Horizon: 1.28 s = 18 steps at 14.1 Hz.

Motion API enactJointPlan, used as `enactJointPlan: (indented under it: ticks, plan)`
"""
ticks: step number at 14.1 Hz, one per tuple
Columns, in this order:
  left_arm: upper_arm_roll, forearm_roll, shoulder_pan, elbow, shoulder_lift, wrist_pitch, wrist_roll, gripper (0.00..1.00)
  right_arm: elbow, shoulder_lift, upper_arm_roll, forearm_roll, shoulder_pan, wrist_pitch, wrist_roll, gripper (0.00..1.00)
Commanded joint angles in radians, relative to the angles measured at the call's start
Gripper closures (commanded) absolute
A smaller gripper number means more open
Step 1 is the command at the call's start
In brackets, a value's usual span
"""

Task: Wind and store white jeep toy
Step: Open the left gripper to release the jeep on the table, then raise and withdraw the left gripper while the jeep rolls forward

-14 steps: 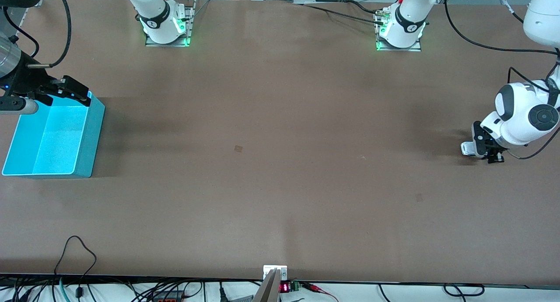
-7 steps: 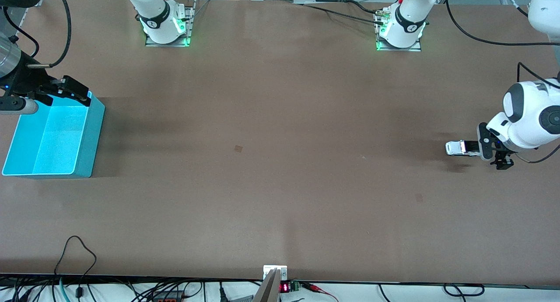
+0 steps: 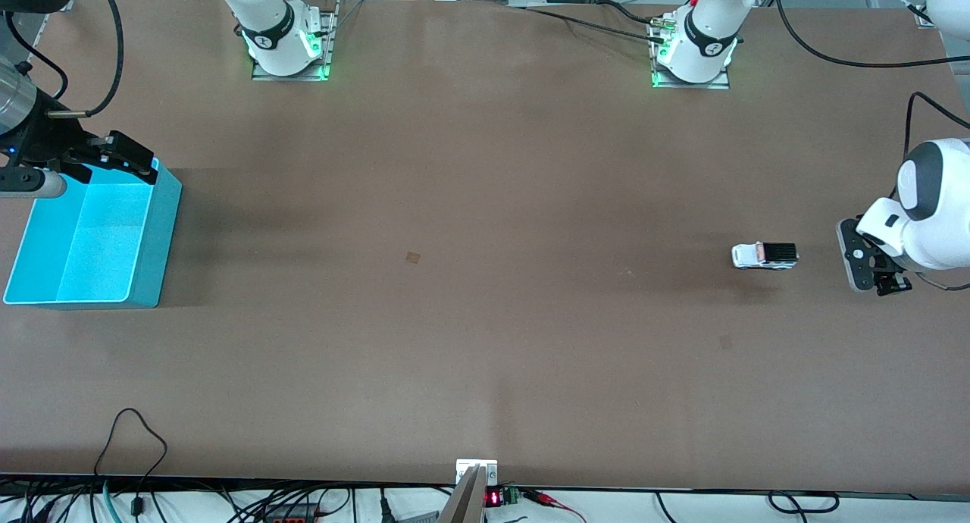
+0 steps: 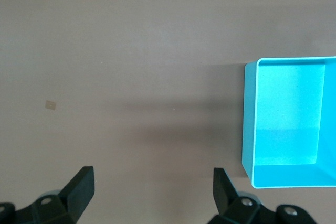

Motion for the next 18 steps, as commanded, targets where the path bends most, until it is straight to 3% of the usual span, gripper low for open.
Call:
enactJointPlan:
  ticks: [1,6,11,16,18]
  plan:
    - [-0.017,-0.095,0.006,0.062,-0.004,-0.095,-0.081,0.0,0.02,0.006,0.006,-0.007,-0.007,-0.012,-0.001,0.0]
    - [-0.069,-0.141,0.005,0.194,-0.019,-0.321,-0.404,0.0,0.02,0.006,0.006,-0.007,-0.006,-0.015,-0.001,0.0]
    - [-0.184,-0.141,-0.012,0.348,-0.028,-0.544,-0.837,0.0,0.02,0.008,0.006,-0.005,-0.007,-0.013,-0.001,0.0]
    - [-0.132,-0.184,-0.148,0.337,-0.143,-0.509,-1.268,0.0,0.02,0.008,0.006,-0.007,-0.007,-0.013,-0.001,0.0]
    - [-0.054,-0.245,-0.211,0.325,-0.191,-0.478,-1.431,0.0,0.02,0.008,0.006,-0.007,-0.007,-0.013,0.0,0.0]
